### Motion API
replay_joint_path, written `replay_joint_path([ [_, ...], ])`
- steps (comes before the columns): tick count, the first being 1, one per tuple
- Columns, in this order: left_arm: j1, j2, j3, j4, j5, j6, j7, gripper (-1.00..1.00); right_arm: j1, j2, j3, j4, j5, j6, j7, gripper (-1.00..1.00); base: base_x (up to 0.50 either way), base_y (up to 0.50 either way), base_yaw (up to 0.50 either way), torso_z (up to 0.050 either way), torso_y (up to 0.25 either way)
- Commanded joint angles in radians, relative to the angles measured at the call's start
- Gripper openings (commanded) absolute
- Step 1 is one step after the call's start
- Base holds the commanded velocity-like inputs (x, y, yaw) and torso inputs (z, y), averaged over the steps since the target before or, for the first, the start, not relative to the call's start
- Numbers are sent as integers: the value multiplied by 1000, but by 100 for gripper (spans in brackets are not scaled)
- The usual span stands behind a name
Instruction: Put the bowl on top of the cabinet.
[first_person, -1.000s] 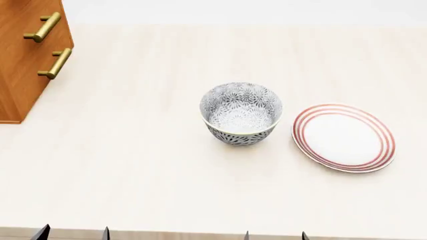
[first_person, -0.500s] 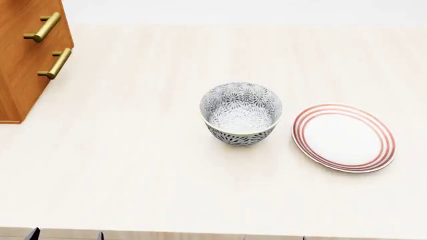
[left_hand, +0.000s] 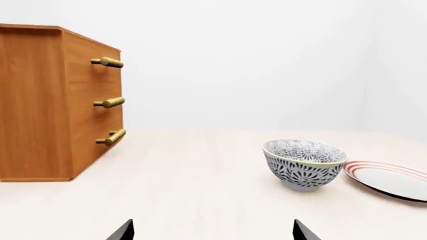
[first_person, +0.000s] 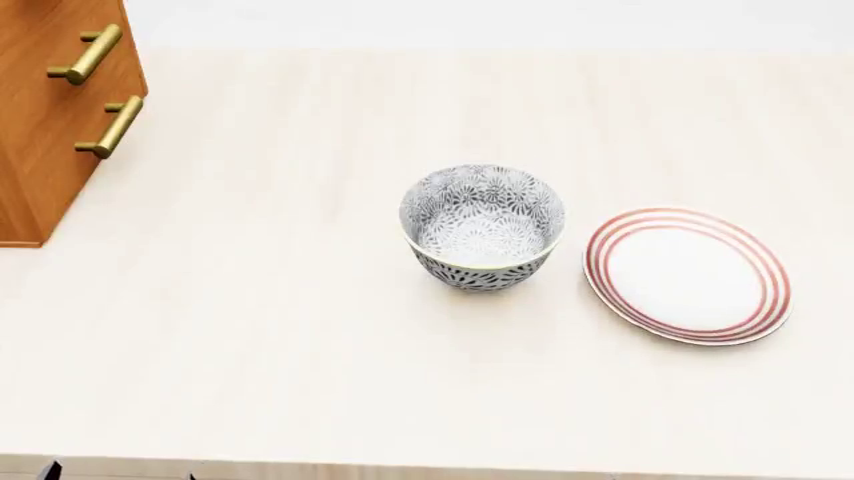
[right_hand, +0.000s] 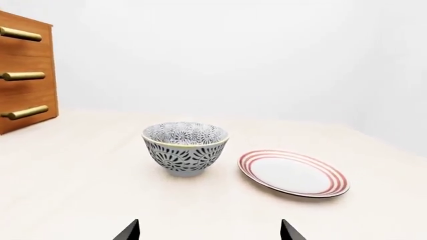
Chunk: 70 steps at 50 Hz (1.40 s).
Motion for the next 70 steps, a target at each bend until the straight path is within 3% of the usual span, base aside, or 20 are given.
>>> replay_joint_path([
  [1, 15, -12, 12, 20, -4, 14, -11, 100, -24, 6, -3, -28, -13, -15, 42, 100, 0, 0, 0, 0, 0],
  [33, 25, -36, 30, 37, -19, 23, -41, 100, -49, 29, -26, -54, -21, -42, 101, 100, 0, 416, 0, 0, 0],
  [63, 16, -51, 50, 33, -27, 15, -65, 100, -40, 41, -37, -63, 19, -15, 128, 100, 0, 1, 0, 0, 0],
  [70, 58, -62, 52, 84, -20, 40, -74, 100, -94, 52, -23, -118, 19, -71, 153, 100, 0, 0, 0, 0, 0],
])
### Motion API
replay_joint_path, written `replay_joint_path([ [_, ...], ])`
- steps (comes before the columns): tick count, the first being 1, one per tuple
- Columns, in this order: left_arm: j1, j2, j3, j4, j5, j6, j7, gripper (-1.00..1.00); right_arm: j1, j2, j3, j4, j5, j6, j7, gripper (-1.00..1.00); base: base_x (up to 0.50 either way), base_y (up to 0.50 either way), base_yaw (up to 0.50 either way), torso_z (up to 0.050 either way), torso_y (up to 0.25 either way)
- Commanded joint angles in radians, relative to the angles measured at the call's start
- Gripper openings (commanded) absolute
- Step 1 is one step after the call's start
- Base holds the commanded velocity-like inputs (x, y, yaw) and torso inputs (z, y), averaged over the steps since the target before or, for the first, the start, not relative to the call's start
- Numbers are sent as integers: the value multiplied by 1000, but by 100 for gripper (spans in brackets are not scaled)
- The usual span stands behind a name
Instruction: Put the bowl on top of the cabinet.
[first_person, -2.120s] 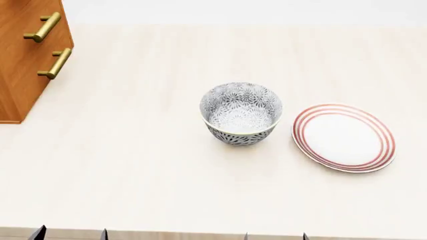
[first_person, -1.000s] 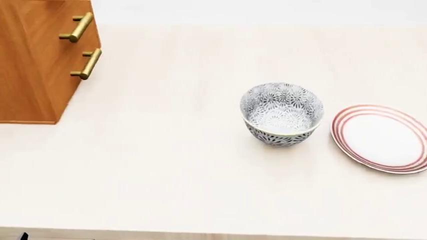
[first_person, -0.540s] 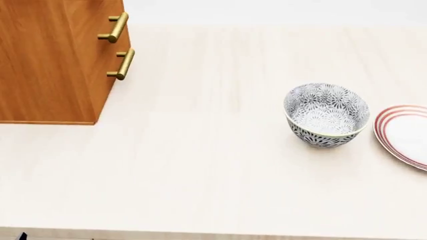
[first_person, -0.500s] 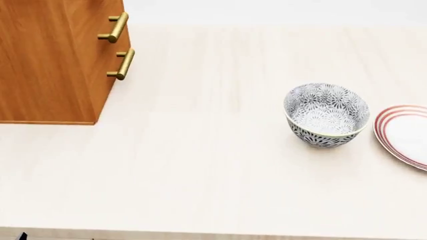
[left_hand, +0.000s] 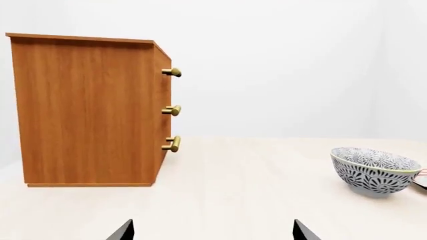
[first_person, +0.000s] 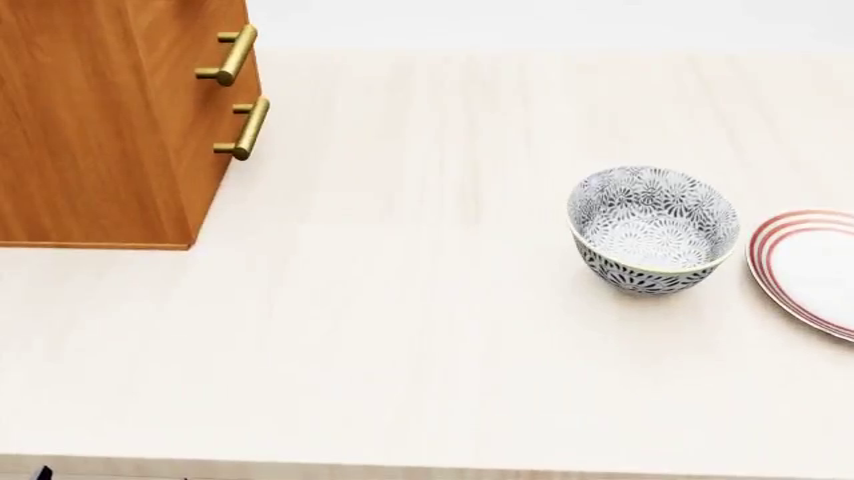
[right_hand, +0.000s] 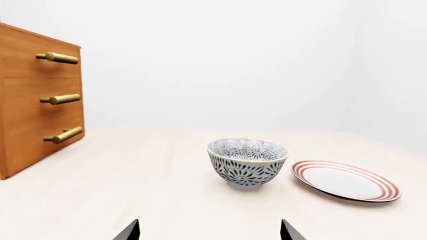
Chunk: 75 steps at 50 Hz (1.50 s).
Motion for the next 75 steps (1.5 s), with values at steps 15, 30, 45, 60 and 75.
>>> replay_joint_path([
  [15, 74, -25, 21, 81, 29, 52, -26, 100, -78, 28, -11, -71, -11, -73, 35, 100, 0, 0, 0, 0, 0],
  [30, 69, -31, 25, 61, 38, 80, -36, 100, -78, 29, -13, -70, -28, -77, 64, 100, 0, 0, 0, 6, 0],
  [45, 65, -38, 26, 57, 20, 80, -45, 100, -70, 35, -20, -60, -33, -79, 80, 100, 0, 0, 0, 50, 0],
  [60, 62, -43, 36, 54, 24, 81, -55, 100, -62, 42, -31, -57, -30, -71, 87, 100, 0, 0, 0, 50, 0],
  [75, 53, -45, 45, 60, -1, 48, -61, 100, -61, 49, -32, -66, -18, -56, 98, 100, 0, 0, 0, 31, 0],
])
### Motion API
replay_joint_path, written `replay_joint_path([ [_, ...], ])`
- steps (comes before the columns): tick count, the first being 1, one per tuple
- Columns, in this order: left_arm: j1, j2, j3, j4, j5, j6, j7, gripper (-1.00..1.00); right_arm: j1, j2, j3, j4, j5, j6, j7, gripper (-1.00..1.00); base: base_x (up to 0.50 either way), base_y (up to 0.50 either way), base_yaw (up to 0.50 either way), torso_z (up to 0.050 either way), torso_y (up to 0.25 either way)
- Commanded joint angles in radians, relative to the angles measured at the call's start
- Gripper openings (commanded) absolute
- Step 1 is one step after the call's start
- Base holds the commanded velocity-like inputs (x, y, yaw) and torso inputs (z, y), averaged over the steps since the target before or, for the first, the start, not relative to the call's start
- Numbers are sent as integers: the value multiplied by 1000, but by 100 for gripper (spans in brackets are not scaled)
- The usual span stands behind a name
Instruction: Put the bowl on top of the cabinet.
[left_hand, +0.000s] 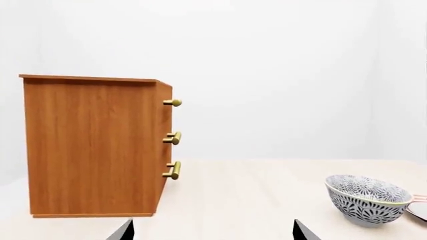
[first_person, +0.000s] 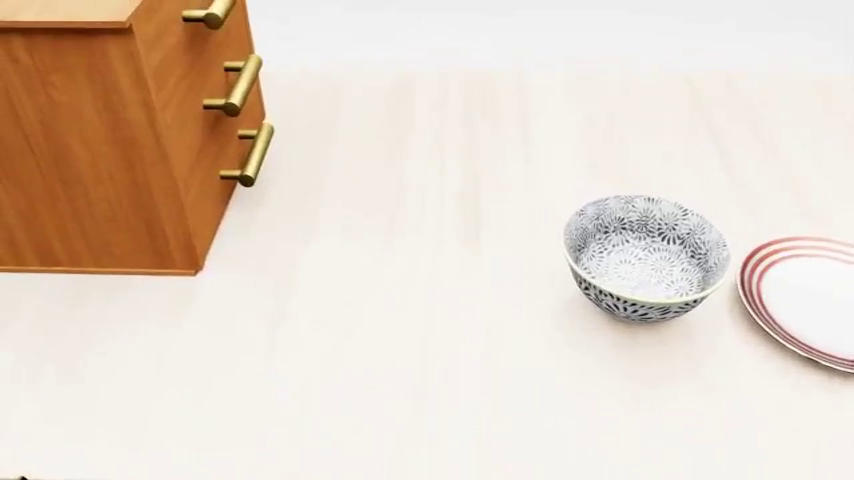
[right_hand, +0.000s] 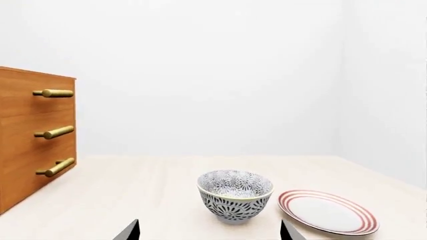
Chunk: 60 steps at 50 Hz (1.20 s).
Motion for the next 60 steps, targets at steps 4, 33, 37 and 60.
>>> replay_joint_path([
  [4, 1, -4, 10, 4, -5, -4, -7, 100, -6, 6, -3, -9, -5, 1, 18, 100, 39, 0, 0, 0, 0],
  [33, 5, -19, 15, 8, -22, 17, -19, 100, -4, 22, -24, -1, -11, -17, 32, 100, 332, 0, 0, 0, 0],
  [37, 3, -20, 17, 5, -21, 19, -21, 100, -2, 24, -27, 2, -12, -17, 33, 100, 337, 0, 0, 0, 0],
  [60, 2, -29, 24, 5, -27, 22, -32, 100, -1, 33, -35, -1, -7, -18, 46, 100, 335, 0, 0, 0, 0],
])
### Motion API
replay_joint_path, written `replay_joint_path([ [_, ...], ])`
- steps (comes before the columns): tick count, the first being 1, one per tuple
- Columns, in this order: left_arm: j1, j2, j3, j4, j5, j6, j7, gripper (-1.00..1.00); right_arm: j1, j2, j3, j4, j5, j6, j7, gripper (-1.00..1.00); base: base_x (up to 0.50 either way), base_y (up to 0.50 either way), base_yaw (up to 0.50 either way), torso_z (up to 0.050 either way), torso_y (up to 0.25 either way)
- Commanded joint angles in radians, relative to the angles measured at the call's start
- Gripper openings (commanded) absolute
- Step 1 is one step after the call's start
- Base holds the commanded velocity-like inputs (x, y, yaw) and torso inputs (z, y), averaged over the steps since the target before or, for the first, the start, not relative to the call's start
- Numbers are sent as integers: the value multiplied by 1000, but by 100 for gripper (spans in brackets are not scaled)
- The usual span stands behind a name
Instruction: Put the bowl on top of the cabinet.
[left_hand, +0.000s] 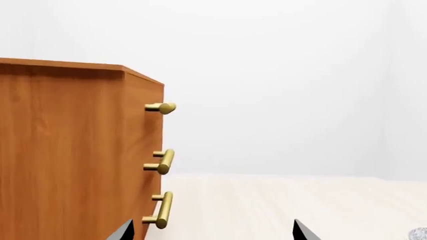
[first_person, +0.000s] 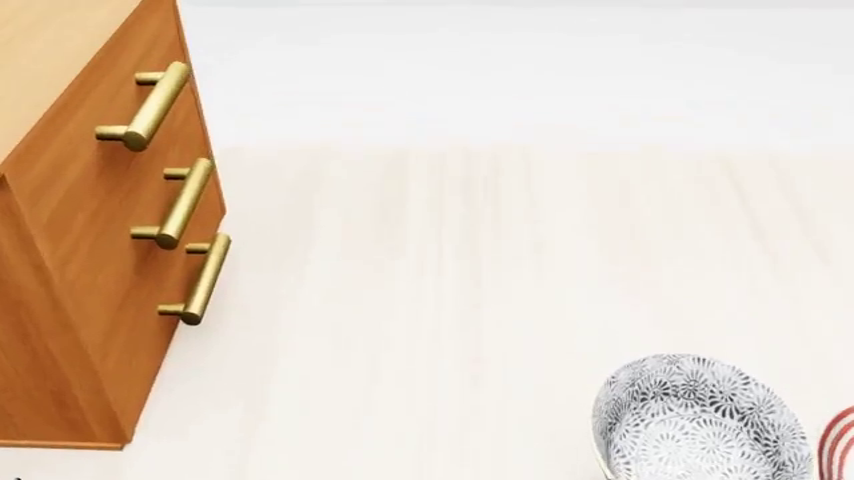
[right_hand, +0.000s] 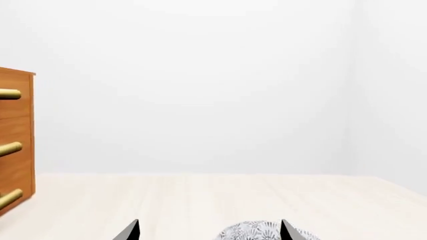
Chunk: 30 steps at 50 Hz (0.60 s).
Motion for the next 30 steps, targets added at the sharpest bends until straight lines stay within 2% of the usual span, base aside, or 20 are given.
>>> replay_joint_path([
  [1, -1, -4, 4, -1, -3, 2, -6, 100, 2, 4, -4, 0, 2, 0, 7, 100, 328, 0, 0, 0, 0],
  [4, -1, -5, 5, -1, -3, 2, -7, 100, 3, 1, -1, 1, -2, 1, 17, 100, 323, 0, 0, 0, 0],
  [17, -6, -9, 11, -6, -10, 1, -11, 100, 0, -9, 13, -7, -15, -7, 60, 100, 0, 0, 0, 0, 0],
  [25, -8, -12, 14, -7, -12, -1, -15, 100, -7, -53, 96, -70, 81, 71, 144, 100, 0, 0, 0, 0, 0],
  [30, -6, -14, 15, -4, -11, 1, -18, 100, -17, -54, 122, -87, 134, 55, 152, 100, 0, 0, 0, 0, 0],
])
